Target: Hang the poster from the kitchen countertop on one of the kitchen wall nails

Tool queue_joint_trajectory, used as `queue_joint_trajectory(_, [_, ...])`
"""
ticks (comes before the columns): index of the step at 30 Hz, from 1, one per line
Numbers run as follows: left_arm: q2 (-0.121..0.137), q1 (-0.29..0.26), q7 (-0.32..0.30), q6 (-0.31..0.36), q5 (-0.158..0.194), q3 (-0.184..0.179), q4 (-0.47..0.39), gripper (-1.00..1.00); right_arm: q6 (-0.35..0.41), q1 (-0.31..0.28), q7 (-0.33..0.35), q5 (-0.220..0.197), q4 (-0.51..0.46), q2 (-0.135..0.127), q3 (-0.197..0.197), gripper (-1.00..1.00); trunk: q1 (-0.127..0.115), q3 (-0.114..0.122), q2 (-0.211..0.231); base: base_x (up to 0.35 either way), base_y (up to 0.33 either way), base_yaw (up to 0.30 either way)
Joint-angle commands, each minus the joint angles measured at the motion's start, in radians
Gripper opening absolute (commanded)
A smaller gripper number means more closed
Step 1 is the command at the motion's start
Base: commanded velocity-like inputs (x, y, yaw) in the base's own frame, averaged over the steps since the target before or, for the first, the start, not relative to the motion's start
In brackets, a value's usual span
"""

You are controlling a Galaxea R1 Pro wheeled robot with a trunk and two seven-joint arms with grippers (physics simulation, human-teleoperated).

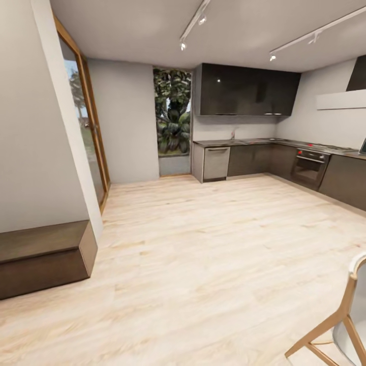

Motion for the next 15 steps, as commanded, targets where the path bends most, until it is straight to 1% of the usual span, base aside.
queue_joint_trajectory(1, [0.0, 0.0, 0.0, 0.0, 0.0, 0.001, -0.001, 1.0, -0.003, -0.001, -0.002, 0.001, 0.001, 0.0, 0.001, 1.0, 0.001, -0.001, 0.0, 0.338, 0.0, 0.0])
queue_joint_trajectory(15, [0.0, 0.0, 0.0, 0.0, 0.0, 0.001, -0.001, 1.0, -0.002, -0.001, -0.002, 0.002, 0.001, 0.0, 0.001, 1.0, 0.001, -0.001, 0.0, 0.338, 0.0, 0.0])
